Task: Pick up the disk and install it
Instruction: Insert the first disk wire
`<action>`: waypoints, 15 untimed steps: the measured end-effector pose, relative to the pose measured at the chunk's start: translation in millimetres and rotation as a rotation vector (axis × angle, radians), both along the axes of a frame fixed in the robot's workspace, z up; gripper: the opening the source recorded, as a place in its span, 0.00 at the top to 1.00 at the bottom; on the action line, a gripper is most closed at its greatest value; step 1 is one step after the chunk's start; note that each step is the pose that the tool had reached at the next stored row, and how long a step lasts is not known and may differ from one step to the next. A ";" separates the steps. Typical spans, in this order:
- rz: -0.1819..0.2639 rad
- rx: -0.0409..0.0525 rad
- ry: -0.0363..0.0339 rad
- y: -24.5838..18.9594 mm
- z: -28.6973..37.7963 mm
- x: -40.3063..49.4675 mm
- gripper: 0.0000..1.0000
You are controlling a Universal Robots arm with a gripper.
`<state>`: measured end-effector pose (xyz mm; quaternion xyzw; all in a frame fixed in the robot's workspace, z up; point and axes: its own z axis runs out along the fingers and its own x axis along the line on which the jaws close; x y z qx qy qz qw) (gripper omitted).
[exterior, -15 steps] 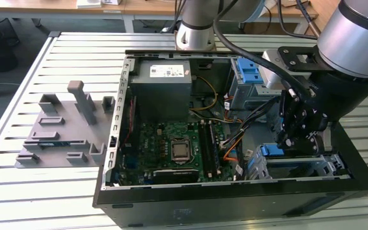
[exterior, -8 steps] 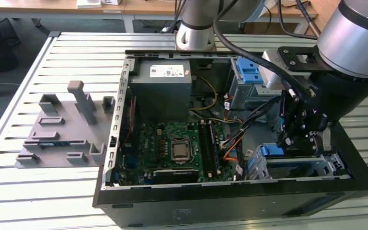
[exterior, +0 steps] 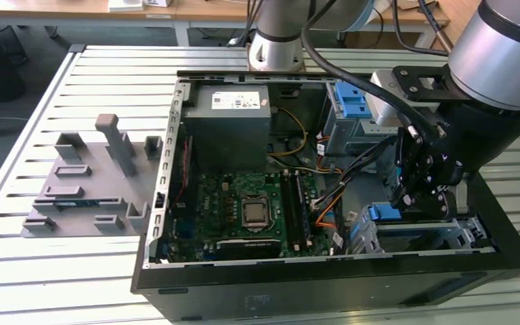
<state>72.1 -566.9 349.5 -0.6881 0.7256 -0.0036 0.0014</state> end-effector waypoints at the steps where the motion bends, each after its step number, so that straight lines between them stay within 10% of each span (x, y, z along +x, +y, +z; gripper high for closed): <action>1: 0.000 -0.0001 0.0000 0.0 0.0 0.0 0.89; 15: 0.000 0.0000 0.0000 0.1 0.0 19.6 0.89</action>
